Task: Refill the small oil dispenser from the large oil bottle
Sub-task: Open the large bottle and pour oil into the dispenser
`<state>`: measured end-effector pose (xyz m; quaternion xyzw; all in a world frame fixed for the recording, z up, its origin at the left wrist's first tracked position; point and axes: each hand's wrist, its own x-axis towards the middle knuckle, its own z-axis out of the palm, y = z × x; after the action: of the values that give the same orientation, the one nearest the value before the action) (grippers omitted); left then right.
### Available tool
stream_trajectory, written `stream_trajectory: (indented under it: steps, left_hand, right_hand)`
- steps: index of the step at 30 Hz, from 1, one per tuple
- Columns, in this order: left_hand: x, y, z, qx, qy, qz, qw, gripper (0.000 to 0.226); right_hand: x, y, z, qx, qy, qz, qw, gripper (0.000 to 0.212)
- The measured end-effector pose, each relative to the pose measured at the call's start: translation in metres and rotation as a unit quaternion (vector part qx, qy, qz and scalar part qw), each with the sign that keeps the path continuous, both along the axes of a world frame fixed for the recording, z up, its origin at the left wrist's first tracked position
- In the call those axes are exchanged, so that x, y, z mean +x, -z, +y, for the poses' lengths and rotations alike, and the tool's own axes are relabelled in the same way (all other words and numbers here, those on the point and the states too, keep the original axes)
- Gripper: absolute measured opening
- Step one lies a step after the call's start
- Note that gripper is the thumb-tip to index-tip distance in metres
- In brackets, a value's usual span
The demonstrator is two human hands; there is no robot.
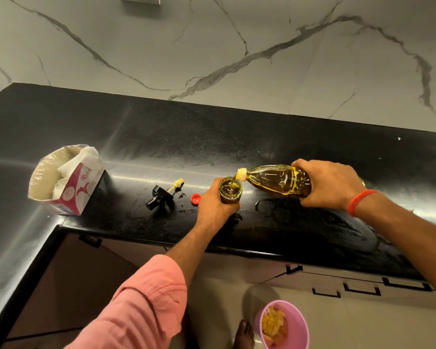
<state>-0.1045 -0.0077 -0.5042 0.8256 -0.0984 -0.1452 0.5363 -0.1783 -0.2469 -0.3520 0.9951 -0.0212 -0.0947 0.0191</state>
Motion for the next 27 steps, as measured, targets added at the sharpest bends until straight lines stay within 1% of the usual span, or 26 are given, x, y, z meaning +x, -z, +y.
stream_trajectory:
  steps: [10,21,27]
  left_hand:
    - [-0.001,-0.003,0.0,0.003,0.001,0.007,1.0,0.062]
    - [-0.001,-0.003,0.0,-0.003,-0.001,0.013,1.0,0.063]
    - [-0.001,-0.003,0.0,-0.004,-0.003,0.009,1.0,0.065]
  right_hand:
    - [0.001,0.005,-0.002,0.007,-0.002,-0.003,1.0,0.078]
    - [0.006,0.023,-0.006,0.028,0.0,-0.014,0.999,0.076]
    - [0.007,0.036,-0.006,0.074,0.022,-0.029,0.997,0.08]
